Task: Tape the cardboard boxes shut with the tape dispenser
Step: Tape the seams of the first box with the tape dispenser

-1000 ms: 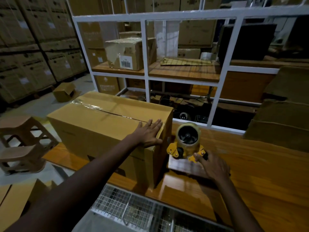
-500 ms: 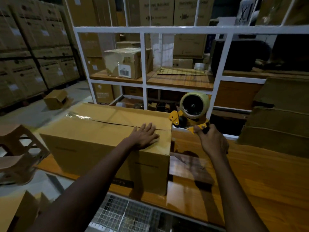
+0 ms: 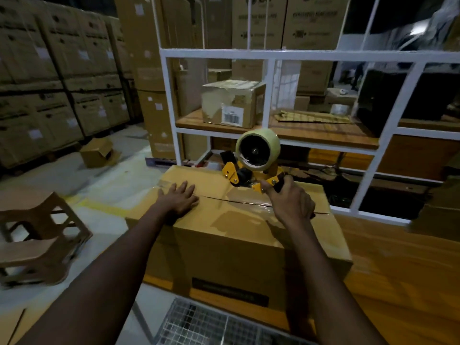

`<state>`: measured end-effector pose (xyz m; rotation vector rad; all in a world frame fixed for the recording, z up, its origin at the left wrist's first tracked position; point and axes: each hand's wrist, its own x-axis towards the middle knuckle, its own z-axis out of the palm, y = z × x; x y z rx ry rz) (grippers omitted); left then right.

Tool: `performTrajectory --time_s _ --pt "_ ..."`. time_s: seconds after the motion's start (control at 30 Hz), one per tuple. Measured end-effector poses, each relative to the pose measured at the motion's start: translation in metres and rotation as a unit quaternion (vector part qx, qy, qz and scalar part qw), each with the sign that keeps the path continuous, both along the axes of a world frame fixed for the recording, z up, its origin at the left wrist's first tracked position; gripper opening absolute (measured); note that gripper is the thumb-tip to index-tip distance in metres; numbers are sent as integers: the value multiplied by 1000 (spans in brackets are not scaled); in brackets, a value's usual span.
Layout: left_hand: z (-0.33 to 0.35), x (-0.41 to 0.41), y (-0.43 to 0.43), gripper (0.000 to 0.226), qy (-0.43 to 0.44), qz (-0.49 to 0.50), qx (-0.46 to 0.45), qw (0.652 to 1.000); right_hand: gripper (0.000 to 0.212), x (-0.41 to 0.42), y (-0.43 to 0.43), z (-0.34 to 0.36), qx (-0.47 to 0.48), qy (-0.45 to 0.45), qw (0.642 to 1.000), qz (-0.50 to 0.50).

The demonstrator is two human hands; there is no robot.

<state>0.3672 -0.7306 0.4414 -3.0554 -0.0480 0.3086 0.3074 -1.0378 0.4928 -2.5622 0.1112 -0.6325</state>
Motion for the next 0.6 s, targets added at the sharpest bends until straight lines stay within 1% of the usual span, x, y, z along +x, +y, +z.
performTrajectory --time_s 0.07,0.17,0.3,0.43,0.5,0.57,0.6 --pt "0 8 38 68 -14 39 -20 999 55 4 27 -2 3 -2 1000 2" --pt "-4 17 69 71 -22 26 -36 999 54 8 51 -8 6 -2 1000 6" --pt "-3 5 59 74 -51 68 -74 994 51 5 60 -10 0 1 1000 10" --pt "-14 -45 17 76 -66 92 -99 989 55 -5 46 -14 -3 -10 1000 6" --pt "-11 -74 1 69 -65 15 -113 991 58 -11 37 -14 -4 -14 1000 1" --pt "2 -92 -2 50 -79 -82 -112 987 58 -19 28 -12 2 -9 1000 -5" --pt "11 -97 3 47 -75 -111 -97 986 57 -23 23 -11 4 -7 1000 -4"
